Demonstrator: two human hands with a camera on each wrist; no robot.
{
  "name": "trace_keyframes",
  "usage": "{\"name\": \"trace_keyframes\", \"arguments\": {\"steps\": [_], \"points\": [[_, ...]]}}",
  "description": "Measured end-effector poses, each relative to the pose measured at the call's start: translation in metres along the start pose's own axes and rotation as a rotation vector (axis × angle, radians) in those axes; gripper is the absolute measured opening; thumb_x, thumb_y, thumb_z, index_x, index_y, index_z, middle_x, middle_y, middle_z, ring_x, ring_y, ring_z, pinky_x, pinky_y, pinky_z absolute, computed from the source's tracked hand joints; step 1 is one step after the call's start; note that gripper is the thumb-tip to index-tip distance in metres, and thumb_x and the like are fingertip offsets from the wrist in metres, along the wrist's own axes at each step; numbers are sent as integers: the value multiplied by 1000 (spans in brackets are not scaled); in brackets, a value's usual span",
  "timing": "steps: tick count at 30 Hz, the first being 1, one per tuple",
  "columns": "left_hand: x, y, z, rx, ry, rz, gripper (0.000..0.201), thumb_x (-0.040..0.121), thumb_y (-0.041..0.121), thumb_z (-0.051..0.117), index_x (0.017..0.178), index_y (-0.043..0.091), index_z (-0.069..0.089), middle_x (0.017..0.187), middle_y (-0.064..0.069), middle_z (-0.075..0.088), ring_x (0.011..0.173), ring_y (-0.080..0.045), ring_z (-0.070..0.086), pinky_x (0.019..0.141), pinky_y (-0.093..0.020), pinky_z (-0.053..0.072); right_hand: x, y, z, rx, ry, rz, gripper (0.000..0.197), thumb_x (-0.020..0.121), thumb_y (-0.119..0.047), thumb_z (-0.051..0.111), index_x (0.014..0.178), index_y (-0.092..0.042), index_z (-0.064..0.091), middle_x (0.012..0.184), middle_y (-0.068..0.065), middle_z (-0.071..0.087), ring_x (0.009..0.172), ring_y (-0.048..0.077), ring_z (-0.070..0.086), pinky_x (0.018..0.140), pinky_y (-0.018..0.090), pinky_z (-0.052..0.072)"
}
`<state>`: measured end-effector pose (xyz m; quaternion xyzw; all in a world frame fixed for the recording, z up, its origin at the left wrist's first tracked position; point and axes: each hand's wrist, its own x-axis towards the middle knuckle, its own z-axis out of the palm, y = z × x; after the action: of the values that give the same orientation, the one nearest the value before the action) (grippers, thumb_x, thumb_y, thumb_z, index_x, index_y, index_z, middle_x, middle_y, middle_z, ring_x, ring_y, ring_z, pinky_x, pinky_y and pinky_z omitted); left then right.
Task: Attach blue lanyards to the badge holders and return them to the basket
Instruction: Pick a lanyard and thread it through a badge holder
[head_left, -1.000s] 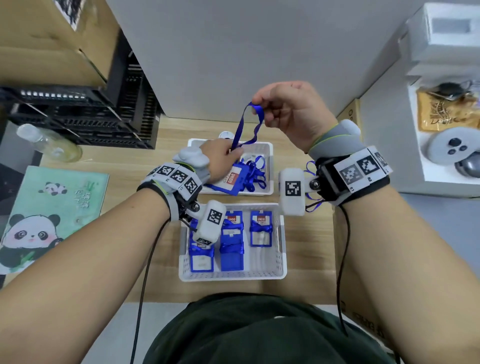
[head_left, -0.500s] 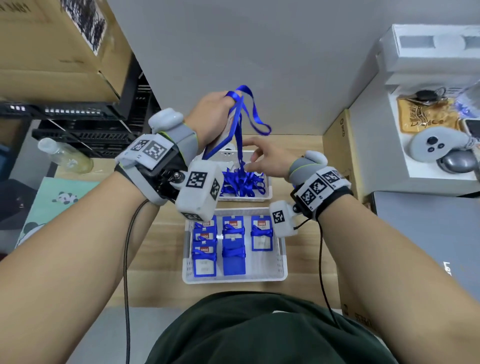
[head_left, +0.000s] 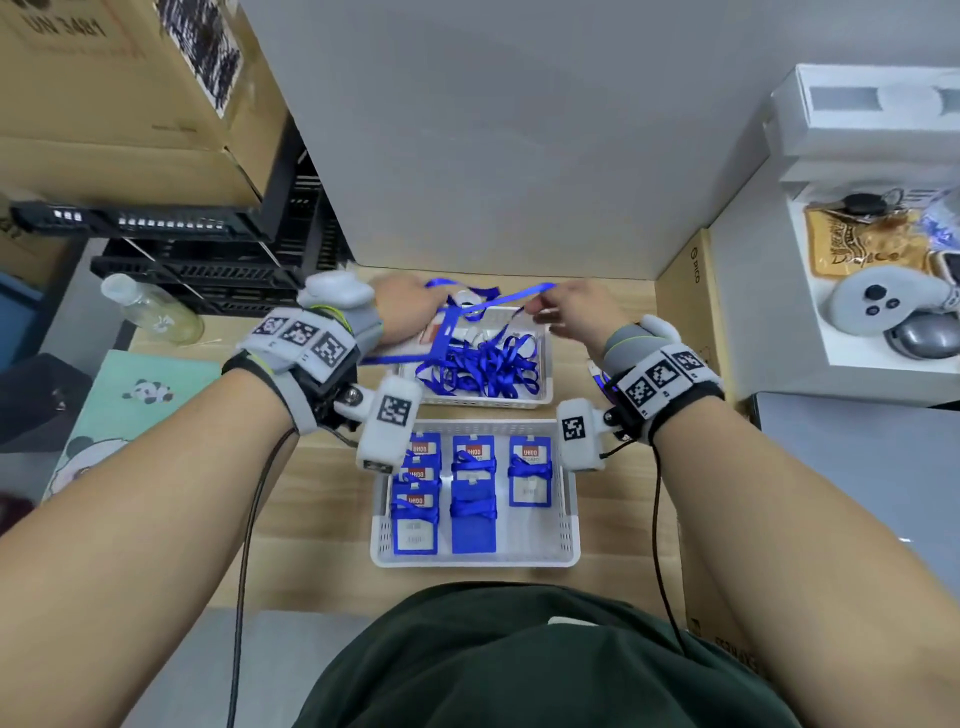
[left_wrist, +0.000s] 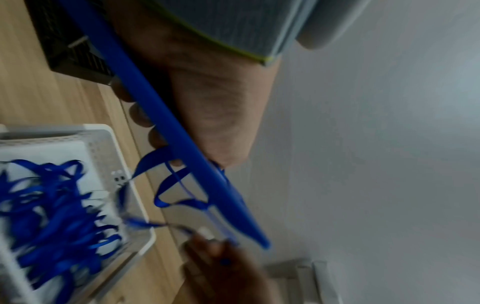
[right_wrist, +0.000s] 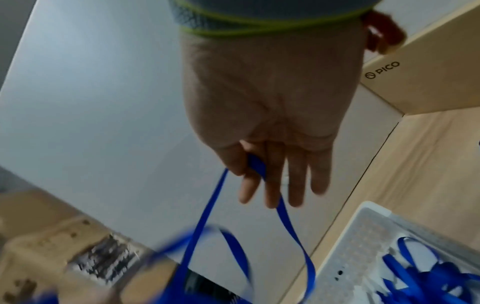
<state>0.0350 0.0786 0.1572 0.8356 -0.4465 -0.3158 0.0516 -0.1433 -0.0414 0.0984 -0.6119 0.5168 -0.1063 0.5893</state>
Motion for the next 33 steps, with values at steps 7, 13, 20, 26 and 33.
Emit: {"name": "trace_keyframes", "arguments": {"steps": [7, 13, 20, 26, 33], "points": [[-5, 3, 46, 50, -244, 53, 22, 89, 38, 57, 92, 17, 52, 76, 1, 54, 65, -13, 49, 57, -26, 38, -27, -42, -6, 555, -109, -214, 30, 67, -8, 42, 37, -7, 41, 54, 24, 47, 66, 42, 61, 76, 37, 56], [1, 18, 25, -323, 23, 111, 22, 86, 34, 50, 105, 24, 56, 88, -3, 65, 81, -22, 59, 71, -34, 46, -34, -52, -6, 548, -224, -186, 29, 63, -14, 42, 34, -8, 38, 44, 16, 48, 62, 34, 58, 80, 39, 56], [-12, 37, -2, -758, 10, 317, 32, 79, 37, 46, 88, 16, 69, 63, -1, 60, 56, -11, 49, 67, -31, 39, -34, -43, -8, 526, -265, -200, 20, 63, -14, 41, 44, -7, 42, 49, 18, 48, 62, 35, 59, 84, 47, 56], [-1, 34, 4, -591, 143, 338, 5, 90, 28, 65, 87, 25, 62, 71, 4, 69, 52, -2, 53, 58, -27, 41, -34, -45, -12, 524, -265, -161, 27, 76, -31, 45, 65, -7, 44, 52, 4, 39, 46, 27, 51, 77, 49, 53], [2, 33, 0, -443, 218, 456, 15, 80, 38, 65, 89, 27, 61, 77, 9, 59, 58, -4, 52, 66, -34, 44, -35, -47, -8, 160, -319, -81, 58, 96, -62, 36, 97, -10, 62, 83, 5, 60, 61, 25, 60, 61, 38, 56]]}}
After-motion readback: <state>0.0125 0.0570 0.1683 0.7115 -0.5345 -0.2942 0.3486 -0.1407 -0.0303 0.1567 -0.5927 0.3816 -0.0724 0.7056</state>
